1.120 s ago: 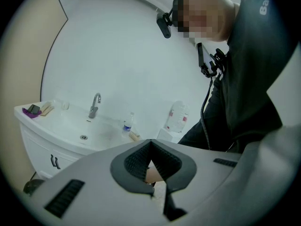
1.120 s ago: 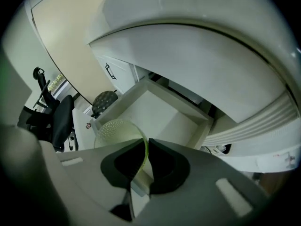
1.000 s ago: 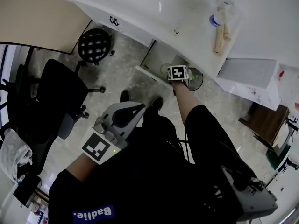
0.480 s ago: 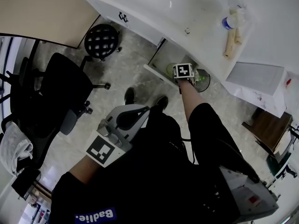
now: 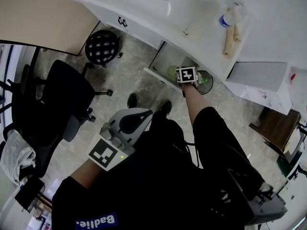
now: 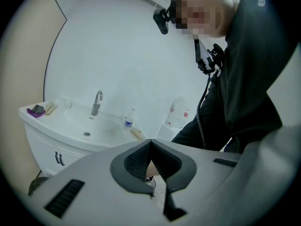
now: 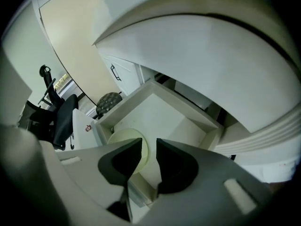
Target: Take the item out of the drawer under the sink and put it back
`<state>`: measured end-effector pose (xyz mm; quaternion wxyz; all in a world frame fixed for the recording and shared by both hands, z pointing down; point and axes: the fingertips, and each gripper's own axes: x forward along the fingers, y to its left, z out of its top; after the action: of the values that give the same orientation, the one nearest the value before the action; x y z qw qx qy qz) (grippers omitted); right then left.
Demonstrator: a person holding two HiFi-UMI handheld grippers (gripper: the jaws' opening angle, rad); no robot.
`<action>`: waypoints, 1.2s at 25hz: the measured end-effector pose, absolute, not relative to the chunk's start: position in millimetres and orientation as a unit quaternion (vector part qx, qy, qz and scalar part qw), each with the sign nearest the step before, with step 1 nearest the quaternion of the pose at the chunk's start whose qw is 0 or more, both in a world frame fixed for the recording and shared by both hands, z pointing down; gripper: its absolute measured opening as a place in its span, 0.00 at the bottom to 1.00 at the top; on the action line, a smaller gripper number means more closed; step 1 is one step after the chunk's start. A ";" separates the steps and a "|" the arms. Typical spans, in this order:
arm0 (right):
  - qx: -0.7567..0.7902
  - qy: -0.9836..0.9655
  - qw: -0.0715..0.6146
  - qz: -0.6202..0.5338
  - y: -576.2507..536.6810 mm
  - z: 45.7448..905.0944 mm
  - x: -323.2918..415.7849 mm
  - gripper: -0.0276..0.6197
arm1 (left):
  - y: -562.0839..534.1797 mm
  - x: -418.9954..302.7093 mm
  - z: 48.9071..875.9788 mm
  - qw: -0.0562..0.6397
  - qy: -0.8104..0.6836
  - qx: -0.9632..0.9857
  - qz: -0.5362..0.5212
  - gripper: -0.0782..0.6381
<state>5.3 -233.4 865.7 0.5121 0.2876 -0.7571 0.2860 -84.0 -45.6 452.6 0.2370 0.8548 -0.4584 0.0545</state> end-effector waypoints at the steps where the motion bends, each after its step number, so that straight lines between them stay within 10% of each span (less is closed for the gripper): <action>1: 0.288 -0.762 0.506 0.284 -232.5 858.8 6.7 0.15 | -46.0 -82.9 448.9 0.233 -0.456 0.857 0.053 0.10; 30: 0.296 -0.923 0.165 0.181 -125.9 494.4 24.5 0.07 | -60.2 -46.4 349.8 0.152 -0.371 0.916 -0.020 0.10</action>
<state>24.5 -125.9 494.4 0.1653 0.2965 -0.9231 0.1810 -46.4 -60.2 349.8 0.1524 0.9157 -0.3713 -0.0200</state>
